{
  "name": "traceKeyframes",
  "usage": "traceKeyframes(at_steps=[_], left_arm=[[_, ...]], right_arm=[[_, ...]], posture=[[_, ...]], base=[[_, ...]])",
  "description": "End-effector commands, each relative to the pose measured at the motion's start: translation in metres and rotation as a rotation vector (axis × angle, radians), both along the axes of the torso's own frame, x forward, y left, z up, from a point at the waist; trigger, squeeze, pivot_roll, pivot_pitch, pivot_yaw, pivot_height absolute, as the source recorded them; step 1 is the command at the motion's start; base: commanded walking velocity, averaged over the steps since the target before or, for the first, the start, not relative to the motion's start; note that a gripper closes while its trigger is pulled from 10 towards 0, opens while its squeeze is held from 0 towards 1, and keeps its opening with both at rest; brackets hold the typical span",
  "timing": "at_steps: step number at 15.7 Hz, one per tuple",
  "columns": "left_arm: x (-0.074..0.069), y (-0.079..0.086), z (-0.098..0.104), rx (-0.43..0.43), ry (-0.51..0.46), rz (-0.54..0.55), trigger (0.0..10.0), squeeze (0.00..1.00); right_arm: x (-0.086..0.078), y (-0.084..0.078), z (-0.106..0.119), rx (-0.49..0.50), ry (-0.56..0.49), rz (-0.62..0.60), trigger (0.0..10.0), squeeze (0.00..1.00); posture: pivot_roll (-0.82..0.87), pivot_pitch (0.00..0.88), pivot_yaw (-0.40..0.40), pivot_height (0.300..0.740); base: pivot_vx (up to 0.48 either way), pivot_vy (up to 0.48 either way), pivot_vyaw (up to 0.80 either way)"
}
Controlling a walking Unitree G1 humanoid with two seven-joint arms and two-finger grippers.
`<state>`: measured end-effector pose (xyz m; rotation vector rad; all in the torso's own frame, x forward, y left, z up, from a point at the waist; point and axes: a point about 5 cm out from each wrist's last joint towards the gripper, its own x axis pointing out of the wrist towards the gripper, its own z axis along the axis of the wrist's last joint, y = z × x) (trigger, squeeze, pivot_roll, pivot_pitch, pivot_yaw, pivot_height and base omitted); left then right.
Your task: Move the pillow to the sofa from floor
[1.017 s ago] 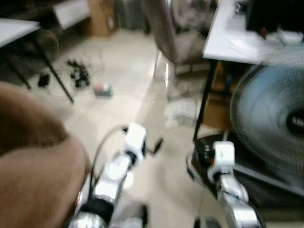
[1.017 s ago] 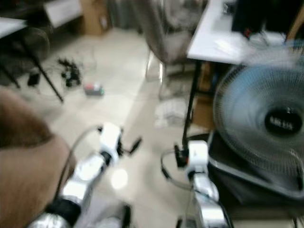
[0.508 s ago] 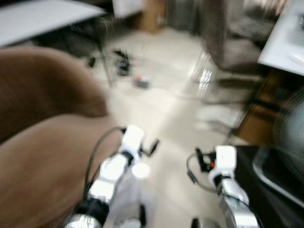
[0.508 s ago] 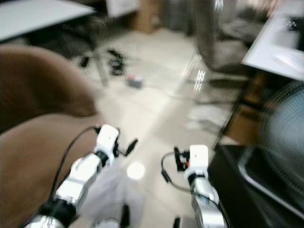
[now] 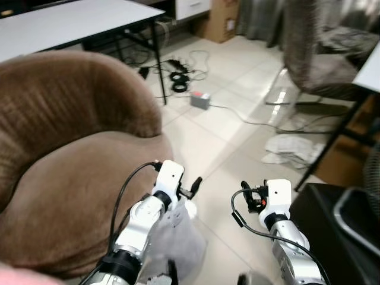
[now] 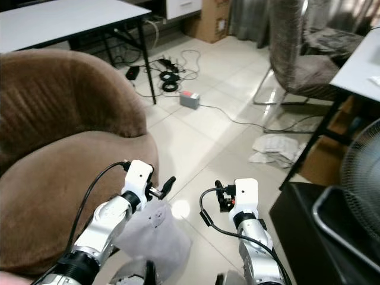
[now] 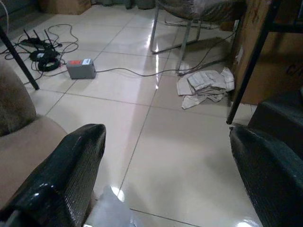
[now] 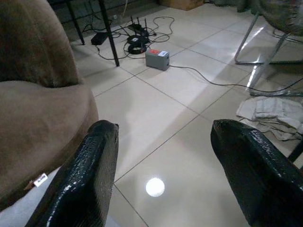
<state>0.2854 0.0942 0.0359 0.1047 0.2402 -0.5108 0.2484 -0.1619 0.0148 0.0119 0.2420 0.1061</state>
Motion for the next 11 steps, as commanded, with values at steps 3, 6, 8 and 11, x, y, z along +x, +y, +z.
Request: traceKeyframes(at_steps=[3, 6, 8, 11], left_arm=[[0.0043, -0.0004, 0.0056, 0.015, -0.022, 0.009, 10.0, 0.0], [0.0027, -0.0005, 0.0046, 0.011, -0.021, 0.026, 10.0, 0.0], [0.0019, -0.0001, 0.0044, 0.005, -0.02, 0.033, 10.0, 0.0], [0.0012, 0.0011, 0.0038, -0.001, -0.014, 0.042, 10.0, 0.0]], right_arm=[[0.0004, -0.0011, -0.0004, 0.019, 0.004, -0.01, 10.0, 0.0], [-0.0022, -0.0027, -0.0051, -0.023, 0.034, -0.012, 10.0, 0.0], [-0.0011, -0.0004, -0.0042, -0.023, 0.024, -0.001, 10.0, 0.0], [-0.0006, 0.0014, -0.0047, -0.026, 0.023, 0.02, 10.0, 0.0]], posture=[[0.03, 0.008, 0.05, 0.74], [0.03, 0.014, 0.045, 0.74], [0.04, 0.016, 0.042, 0.74], [0.04, 0.017, 0.039, 0.74]], base=[[0.0, 0.0, 0.0], [0.0, 0.0, 0.0], [0.0, 0.0, 0.0], [0.0, 0.0, 0.0]])
